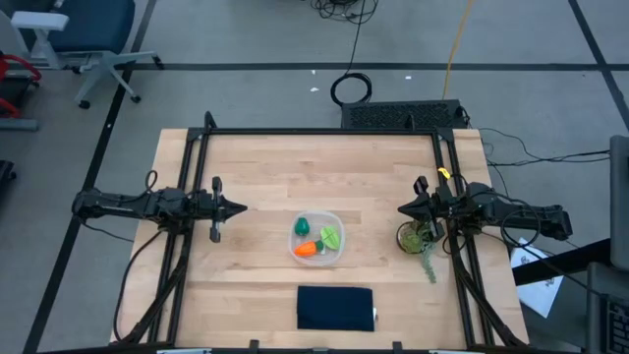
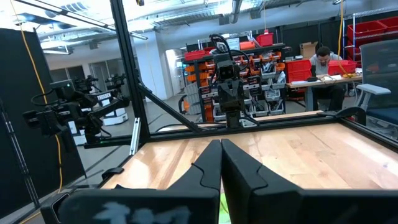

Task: Pick and placing Produce into tupperware
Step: Return to Home Position

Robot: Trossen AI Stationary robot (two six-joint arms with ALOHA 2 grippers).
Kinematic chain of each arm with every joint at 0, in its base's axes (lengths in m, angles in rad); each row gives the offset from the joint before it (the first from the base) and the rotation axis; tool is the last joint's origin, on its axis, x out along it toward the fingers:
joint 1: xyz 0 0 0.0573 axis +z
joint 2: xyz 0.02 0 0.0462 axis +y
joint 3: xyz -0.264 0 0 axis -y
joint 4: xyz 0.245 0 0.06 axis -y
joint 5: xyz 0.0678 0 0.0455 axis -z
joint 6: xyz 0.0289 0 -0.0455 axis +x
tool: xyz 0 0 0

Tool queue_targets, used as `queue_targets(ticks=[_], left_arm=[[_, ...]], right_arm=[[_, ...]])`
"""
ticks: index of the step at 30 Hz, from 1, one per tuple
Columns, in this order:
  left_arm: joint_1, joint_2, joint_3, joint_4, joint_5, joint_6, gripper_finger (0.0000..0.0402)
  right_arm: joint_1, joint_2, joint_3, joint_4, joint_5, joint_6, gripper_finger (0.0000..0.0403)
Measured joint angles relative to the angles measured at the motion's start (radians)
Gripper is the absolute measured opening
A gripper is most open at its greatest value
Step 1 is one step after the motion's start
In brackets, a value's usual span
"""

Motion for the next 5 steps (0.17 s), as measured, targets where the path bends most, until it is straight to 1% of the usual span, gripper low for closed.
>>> queue_targets(ticks=[5], left_arm=[[0.000, 0.000, 0.000, 0.000, 0.000, 0.000, 0.0010]], right_arm=[[0.000, 0.000, 0.000, 0.000, 0.000, 0.000, 0.0000]])
